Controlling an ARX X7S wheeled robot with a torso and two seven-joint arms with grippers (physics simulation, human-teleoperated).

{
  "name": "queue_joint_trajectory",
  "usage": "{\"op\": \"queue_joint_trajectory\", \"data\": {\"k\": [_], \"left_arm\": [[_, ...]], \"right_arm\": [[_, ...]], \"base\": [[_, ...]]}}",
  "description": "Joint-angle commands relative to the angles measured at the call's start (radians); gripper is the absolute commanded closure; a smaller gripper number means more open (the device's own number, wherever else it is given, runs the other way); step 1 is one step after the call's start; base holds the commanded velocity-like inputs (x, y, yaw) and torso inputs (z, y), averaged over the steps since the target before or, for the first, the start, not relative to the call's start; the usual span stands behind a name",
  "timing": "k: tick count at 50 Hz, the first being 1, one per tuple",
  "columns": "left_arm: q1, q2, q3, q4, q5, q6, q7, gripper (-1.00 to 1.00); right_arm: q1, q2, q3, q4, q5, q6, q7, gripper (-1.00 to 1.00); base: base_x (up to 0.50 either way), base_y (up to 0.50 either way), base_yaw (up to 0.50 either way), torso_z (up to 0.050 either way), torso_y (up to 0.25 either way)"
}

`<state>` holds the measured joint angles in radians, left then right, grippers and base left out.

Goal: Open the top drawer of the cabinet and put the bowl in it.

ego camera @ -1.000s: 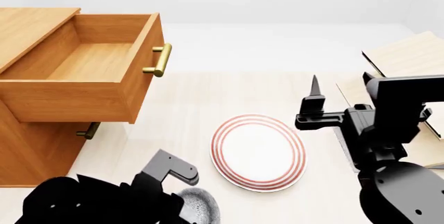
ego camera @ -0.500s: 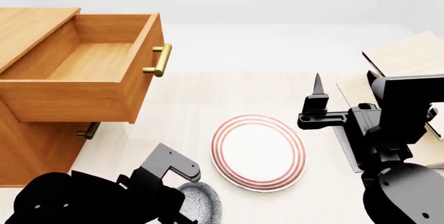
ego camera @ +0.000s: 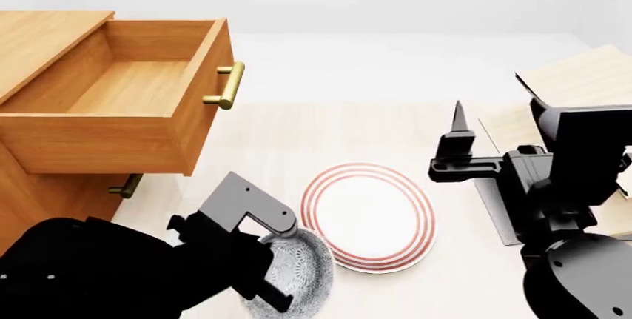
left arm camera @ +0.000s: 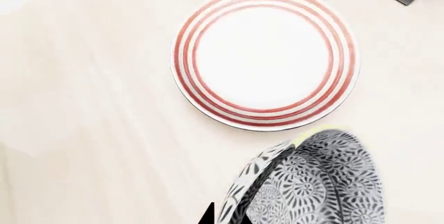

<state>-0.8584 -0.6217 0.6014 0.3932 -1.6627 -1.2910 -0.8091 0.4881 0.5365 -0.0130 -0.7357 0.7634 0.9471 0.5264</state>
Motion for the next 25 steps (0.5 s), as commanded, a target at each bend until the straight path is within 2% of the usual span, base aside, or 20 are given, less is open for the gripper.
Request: {"op": "queue_joint_trajectory", "data": {"k": [1, 10, 25], "left_arm": [[-0.096, 0.011, -0.011, 0.054, -0.147, 0.003, -0.123, 1.00], [-0.127, 0.033, -0.001, 0.088, -0.213, 0.033, -0.183, 1.00], [-0.253, 0.110, 0.026, 0.107, -0.336, 0.097, -0.285, 1.00]], "right_arm": [[0.001, 0.008, 0.024, -0.016, 0.022, 0.009, 0.012, -1.00], [0.000, 0.019, 0.069, -0.038, 0.061, 0.027, 0.031, -1.00], [0.033, 0.038, 0.132, -0.098, 0.159, 0.089, 0.081, -1.00]], "base": [[0.00, 0.00, 0.00, 0.000, 0.000], [0.00, 0.00, 0.00, 0.000, 0.000], [0.00, 0.00, 0.00, 0.000, 0.000]]}}
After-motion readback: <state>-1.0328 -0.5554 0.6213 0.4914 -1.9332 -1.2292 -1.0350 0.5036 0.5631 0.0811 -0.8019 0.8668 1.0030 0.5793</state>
